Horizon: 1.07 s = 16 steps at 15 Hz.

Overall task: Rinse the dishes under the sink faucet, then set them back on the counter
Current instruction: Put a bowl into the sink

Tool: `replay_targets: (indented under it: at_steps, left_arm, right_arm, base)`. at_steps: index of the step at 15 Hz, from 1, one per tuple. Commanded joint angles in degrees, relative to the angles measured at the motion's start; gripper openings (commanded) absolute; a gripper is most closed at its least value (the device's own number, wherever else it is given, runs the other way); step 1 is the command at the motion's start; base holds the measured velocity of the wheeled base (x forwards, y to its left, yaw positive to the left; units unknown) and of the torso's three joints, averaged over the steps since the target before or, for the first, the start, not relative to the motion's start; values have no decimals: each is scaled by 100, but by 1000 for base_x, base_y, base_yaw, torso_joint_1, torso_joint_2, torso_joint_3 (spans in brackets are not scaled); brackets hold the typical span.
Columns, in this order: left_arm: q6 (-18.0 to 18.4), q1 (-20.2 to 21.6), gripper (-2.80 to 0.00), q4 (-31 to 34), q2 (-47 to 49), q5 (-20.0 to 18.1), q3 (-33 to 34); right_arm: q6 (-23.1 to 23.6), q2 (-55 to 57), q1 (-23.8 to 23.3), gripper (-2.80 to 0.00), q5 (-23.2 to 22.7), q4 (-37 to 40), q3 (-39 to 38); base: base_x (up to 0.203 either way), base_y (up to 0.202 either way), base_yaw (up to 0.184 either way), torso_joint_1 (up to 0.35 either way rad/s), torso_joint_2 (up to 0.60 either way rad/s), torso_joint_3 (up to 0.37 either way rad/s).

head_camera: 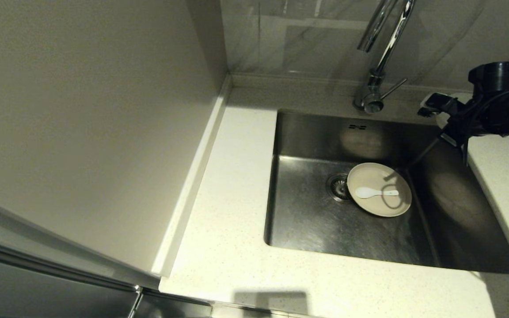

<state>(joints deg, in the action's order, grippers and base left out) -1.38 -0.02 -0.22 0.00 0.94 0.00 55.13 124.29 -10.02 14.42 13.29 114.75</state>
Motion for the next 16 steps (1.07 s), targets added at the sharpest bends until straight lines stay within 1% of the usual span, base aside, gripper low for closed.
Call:
replay_targets:
  at_steps: [1, 2, 4, 7, 10, 12, 14, 16]
  left_arm:
    - [-3, 2, -280, -4, -18, 3, 0]
    - [-3, 2, -280, -4, -18, 3, 0]
    - [-3, 2, -280, -4, -26, 3, 0]
    - [-3, 2, -280, -4, -18, 3, 0]
    - [-3, 2, -280, -4, -18, 3, 0]
    - [-3, 2, -280, -4, -18, 3, 0]
    - [-3, 2, -280, -4, -18, 3, 0]
    - [-3, 2, -280, -4, -18, 3, 0]
  right_arm:
    - [25, -106, 2, -280, 8, 33, -12]
    - [12, -179, 13, -280, 3, 76, -14]
    - [-178, -380, 47, -280, -7, 227, -27]
    - [-347, -808, 73, -280, -25, 349, -330]
    - [-480, -1298, 104, -280, -139, 352, -932]
    - [-513, -1652, 219, -280, -192, 351, -1517]
    - [-627, -1972, 456, -280, -201, 350, -2149]
    - [-825, -2269, 896, -280, -186, 345, -2710]
  base:
    - [0, 0, 0, 0, 0, 0]
    - [0, 0, 0, 0, 0, 0]
    - [0, 0, 0, 0, 0, 0]
    - [0, 0, 0, 0, 0, 0]
    - [0, 0, 0, 0, 0, 0]
    - [0, 0, 0, 0, 0, 0]
    - [0, 0, 0, 0, 0, 0]
    - [0, 0, 0, 0, 0, 0]
